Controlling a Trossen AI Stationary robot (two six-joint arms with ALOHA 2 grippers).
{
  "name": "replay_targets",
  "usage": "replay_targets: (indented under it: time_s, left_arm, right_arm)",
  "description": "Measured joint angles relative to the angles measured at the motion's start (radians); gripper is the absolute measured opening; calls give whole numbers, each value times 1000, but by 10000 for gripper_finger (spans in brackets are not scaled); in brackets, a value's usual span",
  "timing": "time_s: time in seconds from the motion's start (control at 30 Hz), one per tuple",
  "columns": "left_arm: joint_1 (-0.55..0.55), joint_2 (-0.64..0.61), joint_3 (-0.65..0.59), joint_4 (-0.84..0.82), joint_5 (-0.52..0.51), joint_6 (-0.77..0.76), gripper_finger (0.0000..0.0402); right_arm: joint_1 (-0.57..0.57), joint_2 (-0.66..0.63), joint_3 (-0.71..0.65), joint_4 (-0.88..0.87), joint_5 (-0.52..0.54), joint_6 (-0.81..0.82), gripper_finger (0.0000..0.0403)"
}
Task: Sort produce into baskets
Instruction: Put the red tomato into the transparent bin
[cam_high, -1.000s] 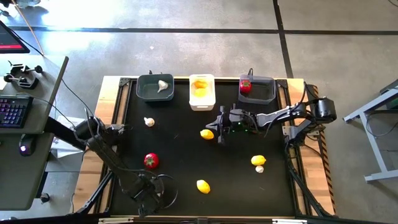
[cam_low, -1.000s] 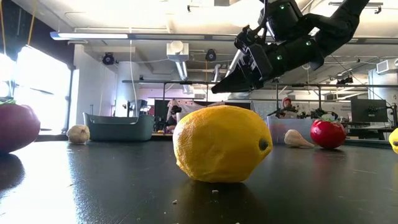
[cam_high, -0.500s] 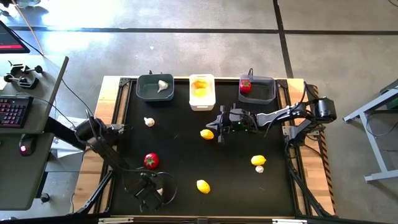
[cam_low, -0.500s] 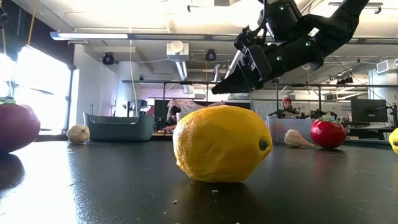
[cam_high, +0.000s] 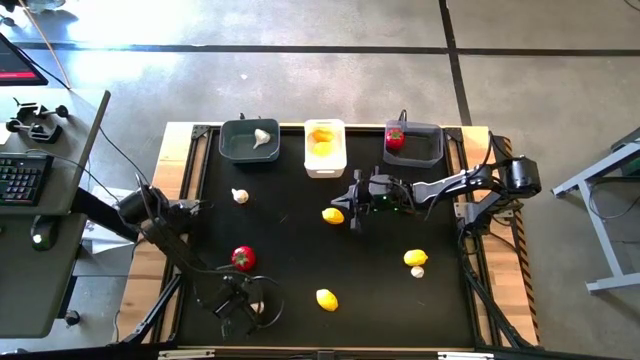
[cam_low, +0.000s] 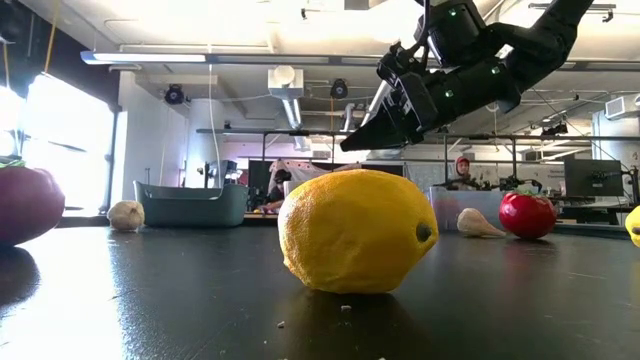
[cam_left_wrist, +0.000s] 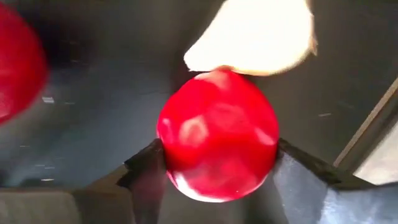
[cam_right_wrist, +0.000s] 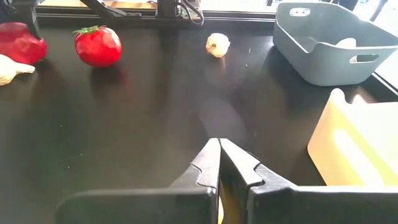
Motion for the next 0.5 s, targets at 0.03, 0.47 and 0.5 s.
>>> replay_targets:
  time_s: [0.03,0.47,0.5]
  left_arm:
    - [1,-7,0,-15,-3,6,215]
    - [63,-252,-136,4,-59,2,198]
    - [83,-283,-160,32,-70,8,198]
  right_arm:
    - [0,0,0,0,0,0,0]
    - [0,0,0,5,0,-43,0]
    - [0,0,0,5,0,-50,0]
